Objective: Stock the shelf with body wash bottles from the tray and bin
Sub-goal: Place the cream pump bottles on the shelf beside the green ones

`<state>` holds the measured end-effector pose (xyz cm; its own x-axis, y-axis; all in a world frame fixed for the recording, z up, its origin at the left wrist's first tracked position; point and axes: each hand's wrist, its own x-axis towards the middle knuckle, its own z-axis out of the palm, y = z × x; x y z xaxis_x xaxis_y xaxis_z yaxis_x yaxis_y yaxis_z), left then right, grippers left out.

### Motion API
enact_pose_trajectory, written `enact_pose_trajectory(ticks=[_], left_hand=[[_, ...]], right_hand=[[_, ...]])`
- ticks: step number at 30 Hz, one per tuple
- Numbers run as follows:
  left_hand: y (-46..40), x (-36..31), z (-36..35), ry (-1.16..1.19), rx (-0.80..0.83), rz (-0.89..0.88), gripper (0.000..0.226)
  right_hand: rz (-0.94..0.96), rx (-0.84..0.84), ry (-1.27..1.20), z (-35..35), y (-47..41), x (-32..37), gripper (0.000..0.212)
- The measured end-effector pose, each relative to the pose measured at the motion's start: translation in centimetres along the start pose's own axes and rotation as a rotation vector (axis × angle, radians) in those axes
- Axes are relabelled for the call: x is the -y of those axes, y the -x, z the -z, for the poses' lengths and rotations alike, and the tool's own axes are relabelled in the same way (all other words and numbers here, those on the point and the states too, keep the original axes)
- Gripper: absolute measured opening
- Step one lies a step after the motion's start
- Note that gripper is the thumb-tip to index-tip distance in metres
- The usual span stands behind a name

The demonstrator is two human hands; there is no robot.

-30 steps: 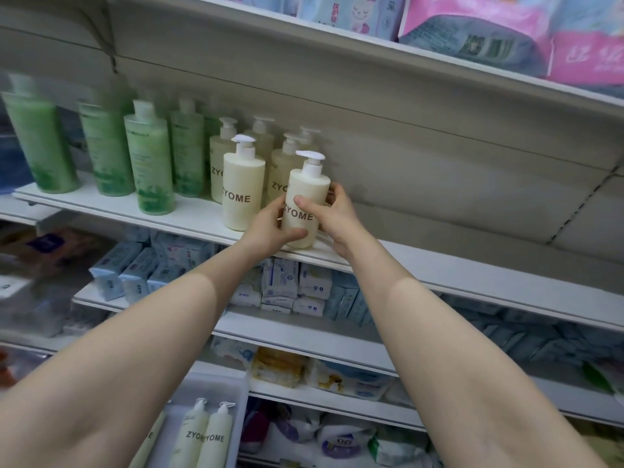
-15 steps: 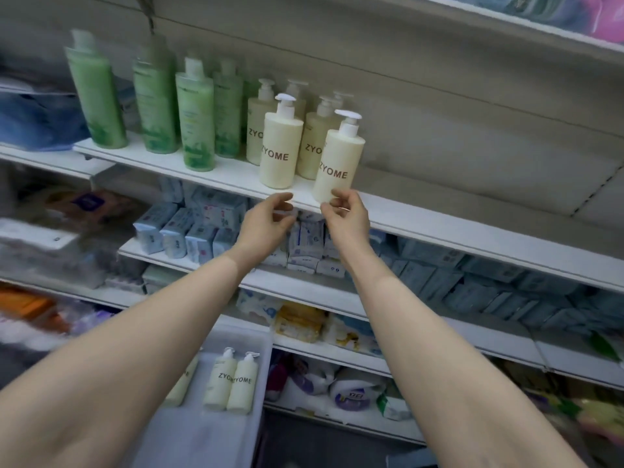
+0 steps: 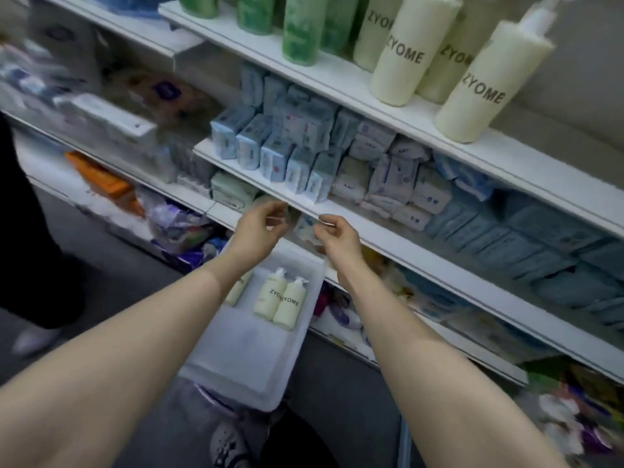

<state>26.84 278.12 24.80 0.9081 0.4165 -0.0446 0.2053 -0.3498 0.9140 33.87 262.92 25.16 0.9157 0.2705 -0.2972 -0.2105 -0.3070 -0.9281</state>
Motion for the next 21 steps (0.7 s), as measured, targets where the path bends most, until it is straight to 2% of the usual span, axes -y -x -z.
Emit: enact_pose_trajectory(ticks=[5, 12, 18, 21], left_hand=[[1.6, 7.2, 0.3, -0.03, -0.052, 0.234, 0.043], [3.2, 15.7, -0.9, -0.059, -0.09, 0.468, 0.052], [3.4, 22.0, -2.9, -0.144, -0.054, 0.599, 0.063], [2.8, 25.1, -3.9, -0.179, -0.058, 0.611, 0.067]], right_hand=[[-0.12, 0.164, 0.039, -4.5, -2.0, -5.6, 0.023], [-0.312, 0.346, 0.036, -9.6, -5.4, -12.5, 0.037], [-0.458, 0.413, 0.079, -13.0, -9.1, -18.5, 0.044], [-0.499, 0.431, 0.111, -14.2, -11.0, -20.9, 0.047]])
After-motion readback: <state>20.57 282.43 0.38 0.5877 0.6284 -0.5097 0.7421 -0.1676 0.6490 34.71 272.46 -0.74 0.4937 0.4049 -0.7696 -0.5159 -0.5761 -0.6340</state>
